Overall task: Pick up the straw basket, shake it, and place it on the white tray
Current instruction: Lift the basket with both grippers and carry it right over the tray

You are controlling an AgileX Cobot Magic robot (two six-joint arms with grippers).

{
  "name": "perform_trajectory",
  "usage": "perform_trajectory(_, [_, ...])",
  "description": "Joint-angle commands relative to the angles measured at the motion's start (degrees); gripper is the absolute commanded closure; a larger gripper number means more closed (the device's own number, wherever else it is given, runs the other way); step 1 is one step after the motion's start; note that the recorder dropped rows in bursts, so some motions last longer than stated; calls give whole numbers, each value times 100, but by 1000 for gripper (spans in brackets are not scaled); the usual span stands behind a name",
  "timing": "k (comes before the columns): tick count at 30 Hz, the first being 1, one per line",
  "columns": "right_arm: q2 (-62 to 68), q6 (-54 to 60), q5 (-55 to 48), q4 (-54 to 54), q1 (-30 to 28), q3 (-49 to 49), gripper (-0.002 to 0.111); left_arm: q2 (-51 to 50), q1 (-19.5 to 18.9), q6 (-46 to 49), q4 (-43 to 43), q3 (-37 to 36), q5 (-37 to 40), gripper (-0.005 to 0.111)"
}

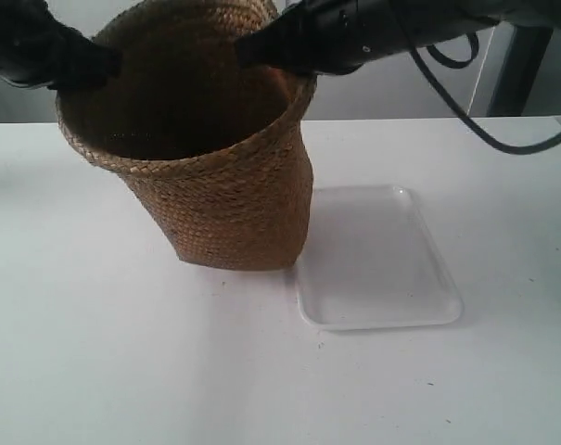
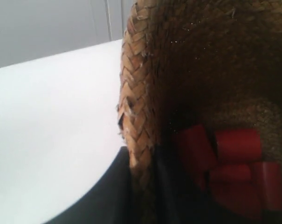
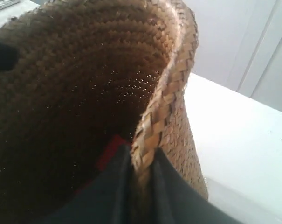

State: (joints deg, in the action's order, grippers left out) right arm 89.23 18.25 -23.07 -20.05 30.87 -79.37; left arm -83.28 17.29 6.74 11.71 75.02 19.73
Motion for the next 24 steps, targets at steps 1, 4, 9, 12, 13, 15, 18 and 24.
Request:
perform_trajectory(1, [-1082, 207, 523, -67, 110, -90, 108, 643, 288, 111, 196, 445, 104, 107])
perform_trajectory(4, [-868, 207, 274, -23, 110, 320, 108, 440, 494, 100, 196, 121, 131, 107])
perform_trajectory(9, [-730, 102, 136, -90, 110, 494, 108, 292, 527, 58, 185, -58, 293, 107])
perform_trajectory(12, [-1275, 112, 226, -105, 149, 206, 108, 643, 530, -20, 168, 271, 196, 107])
perform_trajectory(13, [-1408, 132, 288, -40, 155, 157, 108, 716, 542, 47, 70, 358, 153, 107])
perform_trajectory(15, [-1417, 108, 249, 142, 155, 262, 108, 701, 542, 4, 43, 353, 144, 107])
perform_trajectory(18, [-887, 3, 256, 317, 155, 651, 108, 222, 542, -61, 43, 57, 180, 107])
perform_trajectory(24, [-1089, -46, 289, 234, 178, 44, 108, 257, 613, -40, -82, 695, 515, 107])
